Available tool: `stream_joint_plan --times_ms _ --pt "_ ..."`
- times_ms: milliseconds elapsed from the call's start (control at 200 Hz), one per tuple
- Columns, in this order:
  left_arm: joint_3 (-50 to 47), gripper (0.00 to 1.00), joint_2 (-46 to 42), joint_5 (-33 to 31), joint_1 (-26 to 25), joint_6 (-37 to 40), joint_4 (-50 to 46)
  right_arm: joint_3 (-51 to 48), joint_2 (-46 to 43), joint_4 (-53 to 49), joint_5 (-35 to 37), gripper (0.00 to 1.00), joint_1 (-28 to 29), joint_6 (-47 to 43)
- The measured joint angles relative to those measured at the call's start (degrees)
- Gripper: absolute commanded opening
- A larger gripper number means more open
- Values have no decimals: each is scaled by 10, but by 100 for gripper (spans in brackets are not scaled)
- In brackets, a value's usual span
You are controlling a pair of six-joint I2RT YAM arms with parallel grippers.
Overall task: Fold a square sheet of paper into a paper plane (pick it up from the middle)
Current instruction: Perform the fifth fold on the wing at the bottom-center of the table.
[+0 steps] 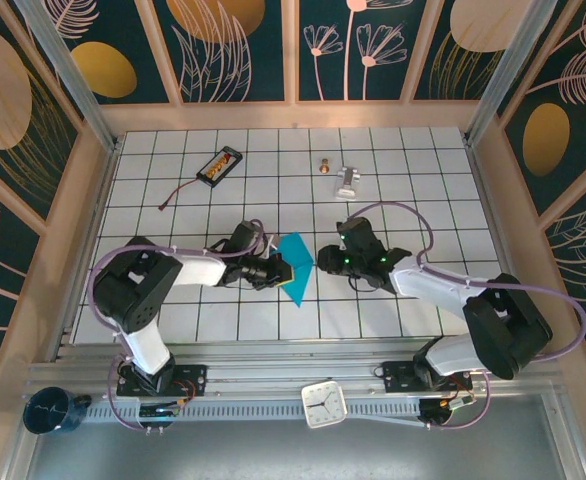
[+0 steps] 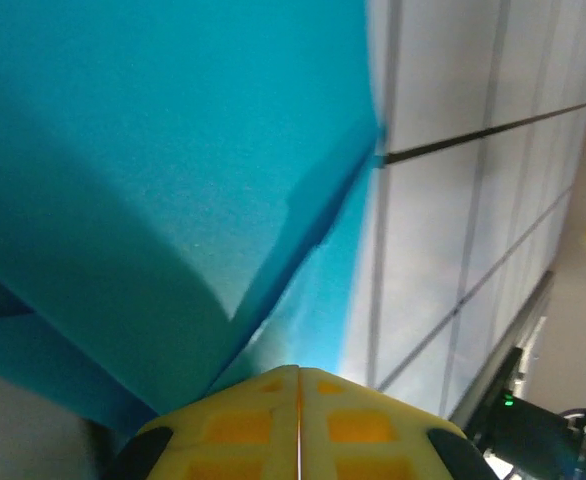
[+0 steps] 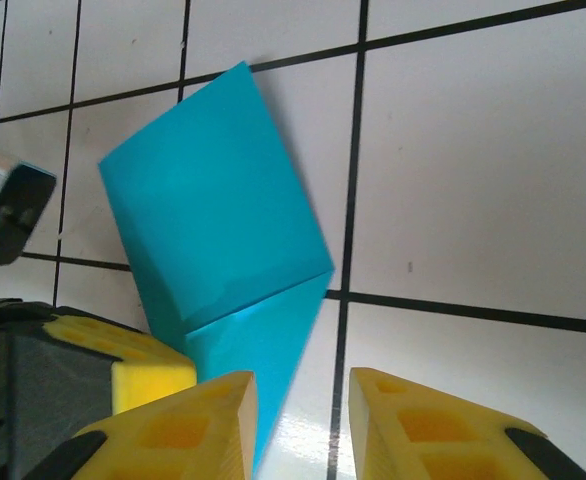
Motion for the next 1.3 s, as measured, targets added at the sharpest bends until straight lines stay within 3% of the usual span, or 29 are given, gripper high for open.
stream_joint_plan --times_ms 155,435,686,976,1301 --pt "33 7 28 37 28 84 -50 -4 -2 -1 -20 32 -31 -4" --pt "143 8 98 97 32 240 -153 -13 2 4 -98 35 -72 -11" --pt "218 8 138 117 31 359 -255 -21 70 31 -164 38 -103 -14" --pt "237 8 148 123 31 404 -289 -25 130 95 -212 36 -103 -12" --pt "239 7 150 125 31 408 -292 -21 168 153 -238 14 -106 5"
